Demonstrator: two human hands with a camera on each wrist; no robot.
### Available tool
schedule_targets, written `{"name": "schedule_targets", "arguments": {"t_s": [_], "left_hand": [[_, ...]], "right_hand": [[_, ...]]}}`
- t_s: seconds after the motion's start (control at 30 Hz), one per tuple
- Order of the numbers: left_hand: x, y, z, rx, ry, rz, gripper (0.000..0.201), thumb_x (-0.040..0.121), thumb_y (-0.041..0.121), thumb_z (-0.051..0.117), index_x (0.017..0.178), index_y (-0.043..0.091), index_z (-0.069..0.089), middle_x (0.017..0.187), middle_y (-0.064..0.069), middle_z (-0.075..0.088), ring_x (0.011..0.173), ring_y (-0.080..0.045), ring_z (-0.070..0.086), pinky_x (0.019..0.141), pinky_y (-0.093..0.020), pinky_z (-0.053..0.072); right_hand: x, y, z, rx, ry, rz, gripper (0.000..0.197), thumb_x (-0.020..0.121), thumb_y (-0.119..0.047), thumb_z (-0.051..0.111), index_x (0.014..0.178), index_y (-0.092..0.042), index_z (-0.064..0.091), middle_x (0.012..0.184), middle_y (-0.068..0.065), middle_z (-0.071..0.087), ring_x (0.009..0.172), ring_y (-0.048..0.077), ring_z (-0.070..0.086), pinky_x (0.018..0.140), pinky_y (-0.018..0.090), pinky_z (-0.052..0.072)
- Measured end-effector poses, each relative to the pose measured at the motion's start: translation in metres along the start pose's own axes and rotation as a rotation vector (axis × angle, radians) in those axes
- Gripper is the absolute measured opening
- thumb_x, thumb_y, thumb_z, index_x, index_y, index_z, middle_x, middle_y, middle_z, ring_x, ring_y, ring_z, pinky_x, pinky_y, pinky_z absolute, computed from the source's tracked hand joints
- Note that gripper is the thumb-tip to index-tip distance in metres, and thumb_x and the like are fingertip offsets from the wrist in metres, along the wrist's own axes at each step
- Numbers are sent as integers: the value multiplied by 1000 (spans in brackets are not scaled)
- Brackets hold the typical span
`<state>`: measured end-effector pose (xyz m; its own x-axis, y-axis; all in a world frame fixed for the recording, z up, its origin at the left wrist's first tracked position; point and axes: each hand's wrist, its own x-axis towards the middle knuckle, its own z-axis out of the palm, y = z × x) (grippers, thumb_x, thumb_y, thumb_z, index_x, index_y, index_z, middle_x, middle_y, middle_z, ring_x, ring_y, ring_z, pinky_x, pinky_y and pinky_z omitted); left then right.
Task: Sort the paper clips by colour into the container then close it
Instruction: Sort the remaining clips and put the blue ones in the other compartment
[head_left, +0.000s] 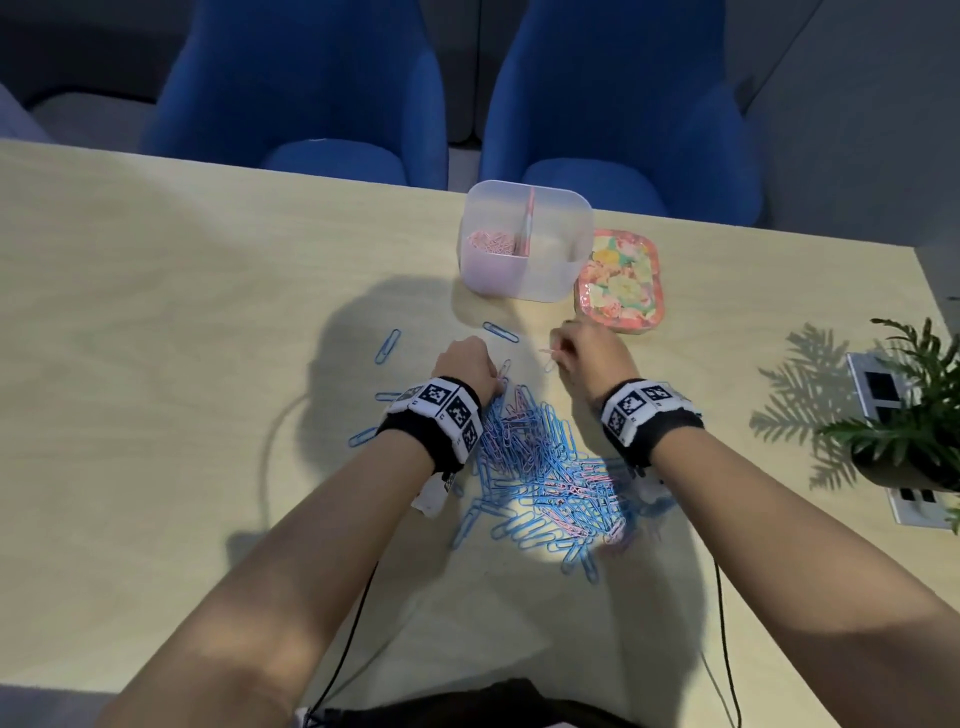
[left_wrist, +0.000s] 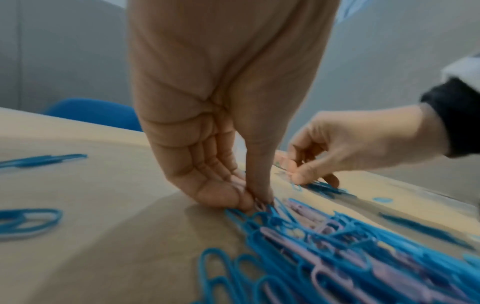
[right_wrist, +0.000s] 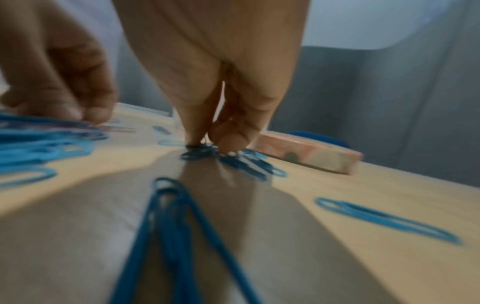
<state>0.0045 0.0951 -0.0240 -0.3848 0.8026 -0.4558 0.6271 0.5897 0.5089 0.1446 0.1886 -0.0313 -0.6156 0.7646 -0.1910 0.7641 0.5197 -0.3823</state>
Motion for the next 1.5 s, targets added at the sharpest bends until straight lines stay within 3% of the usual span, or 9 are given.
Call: {"name": "schedule_targets", "arguments": {"t_s": [0.13,0.23,0.37,0.6,0.8,1.1,1.2,1.33,1.5], "left_hand": [[4,1,-2,-68,-89,-4,10,82,12,63,72,10,64,77,-14,61,75,-26,57,70,-31,46],[5,-1,-9,-122,-54,1,11,85,12,63,86,4,71,90,-14,69,80,-23,59,75,-30,48],[9,-11,-21,-157,-11,7,10,85,10,61,92,5,68,103,-14,70,94,-27,63,82,-31,47],[11,-17,-20,137,91,281,19,85,16,60,103,12,61,109,-10,60,102,-27,57,89,-37,46],[13,0,-6,476,2,575,25,92,20,48,106,6,63,113,-13,60,112,-31,51,89,-41,43],[18,-20,-7,258,153,278,20,88,20,57,99,3,54,107,-13,55,99,-30,53,80,-37,44],[16,-20,-7,280,125,250,19,90,21,55,97,4,57,110,-14,54,103,-28,52,81,-35,42],[13,-20,-11,331,77,295,13,91,18,54,96,5,54,110,-15,58,102,-29,53,82,-36,41],[16,-20,-14,-22,-76,210,17,95,10,43,110,5,50,108,-17,65,85,-25,57,74,-29,42]], "right_hand": [[-9,12,-4,157,123,80,7,84,-5,52,80,-8,58,82,14,64,77,31,60,69,35,48],[-12,-7,-4,457,131,118,16,88,-3,45,97,-4,58,87,6,62,72,15,55,68,19,44],[-5,-32,-2,805,38,300,19,92,-8,42,75,-14,50,65,0,49,51,11,45,44,23,36],[-11,-36,9,146,-176,34,11,77,-25,65,88,-22,66,72,-8,51,76,17,50,70,28,38],[-34,-22,20,151,-115,27,12,77,-17,63,89,-17,66,86,9,67,88,29,61,72,33,44],[-31,-1,11,223,92,232,13,80,-16,57,89,-23,63,83,8,66,91,33,60,72,33,43],[-32,-19,15,127,-7,104,17,82,-17,56,94,-21,67,72,1,60,89,30,60,71,31,42],[-26,-19,16,69,-52,131,11,82,-22,61,91,-17,67,93,8,68,92,28,61,71,29,41],[-14,-11,11,209,-202,133,15,80,-14,61,66,-17,57,86,12,70,88,30,63,75,32,46]]}}
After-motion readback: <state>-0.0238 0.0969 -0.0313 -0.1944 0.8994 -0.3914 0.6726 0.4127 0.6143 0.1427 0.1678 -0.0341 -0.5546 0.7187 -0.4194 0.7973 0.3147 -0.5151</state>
